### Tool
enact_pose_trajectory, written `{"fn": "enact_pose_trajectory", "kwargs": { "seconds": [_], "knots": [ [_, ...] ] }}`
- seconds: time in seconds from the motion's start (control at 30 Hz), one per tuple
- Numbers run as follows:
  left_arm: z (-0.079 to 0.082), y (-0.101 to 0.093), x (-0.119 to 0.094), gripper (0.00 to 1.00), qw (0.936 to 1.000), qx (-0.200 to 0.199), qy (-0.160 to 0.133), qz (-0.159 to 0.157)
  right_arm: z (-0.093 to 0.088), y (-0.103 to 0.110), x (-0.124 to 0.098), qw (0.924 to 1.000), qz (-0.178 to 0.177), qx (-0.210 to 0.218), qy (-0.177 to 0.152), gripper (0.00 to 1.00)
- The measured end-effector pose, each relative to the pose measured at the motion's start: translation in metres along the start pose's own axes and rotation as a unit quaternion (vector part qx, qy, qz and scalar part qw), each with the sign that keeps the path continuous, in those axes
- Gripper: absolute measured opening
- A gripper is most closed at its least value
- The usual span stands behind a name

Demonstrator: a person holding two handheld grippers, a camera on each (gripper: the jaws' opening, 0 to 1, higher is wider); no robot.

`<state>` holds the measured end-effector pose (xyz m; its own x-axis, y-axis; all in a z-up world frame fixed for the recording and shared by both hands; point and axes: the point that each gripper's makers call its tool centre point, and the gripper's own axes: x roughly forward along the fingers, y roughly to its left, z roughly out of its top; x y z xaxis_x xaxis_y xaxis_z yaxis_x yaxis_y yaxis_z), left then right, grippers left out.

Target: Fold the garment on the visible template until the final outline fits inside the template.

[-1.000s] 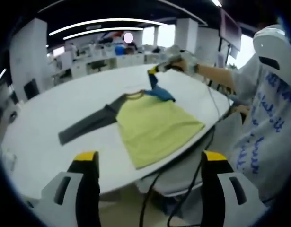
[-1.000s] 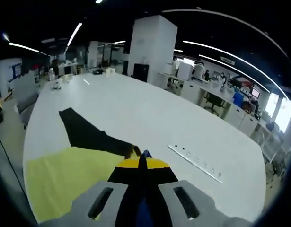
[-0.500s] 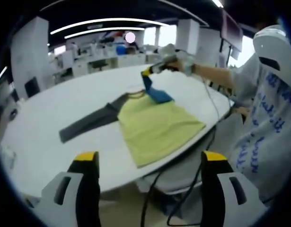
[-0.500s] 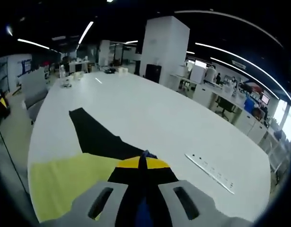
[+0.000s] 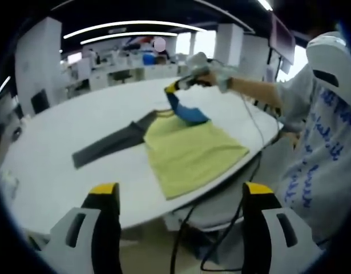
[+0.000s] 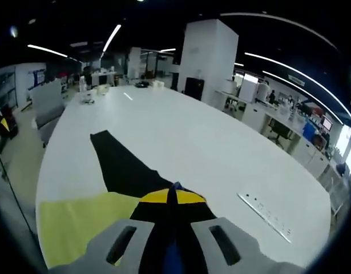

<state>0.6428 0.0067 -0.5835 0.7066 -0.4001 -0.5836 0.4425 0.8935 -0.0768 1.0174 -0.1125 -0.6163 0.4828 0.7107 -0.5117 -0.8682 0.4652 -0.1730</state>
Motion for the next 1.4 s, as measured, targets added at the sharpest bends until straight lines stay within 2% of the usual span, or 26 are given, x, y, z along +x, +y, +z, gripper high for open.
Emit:
{"fn": "enact_pose_trajectory", "kwargs": {
  "seconds": [0.4,0.87,1.4],
  "knots": [
    [-0.004,0.003,-0.001,0.85,1.0000,-0.006,0.001,-0.001,-0.013,0.011,0.022,0.9997,0.015,0.004,0.021,0.02],
    [-0.007,0.007,-0.001,0.84,0.9999,-0.013,0.002,-0.002,-0.028,0.009,0.050,0.9986,0.023,0.006,0.047,0.02],
    [-0.009,0.011,0.001,0.83,0.9997,-0.022,0.007,-0.005,-0.042,0.025,0.074,0.9966,0.044,0.008,0.069,0.02]
  ]
}}
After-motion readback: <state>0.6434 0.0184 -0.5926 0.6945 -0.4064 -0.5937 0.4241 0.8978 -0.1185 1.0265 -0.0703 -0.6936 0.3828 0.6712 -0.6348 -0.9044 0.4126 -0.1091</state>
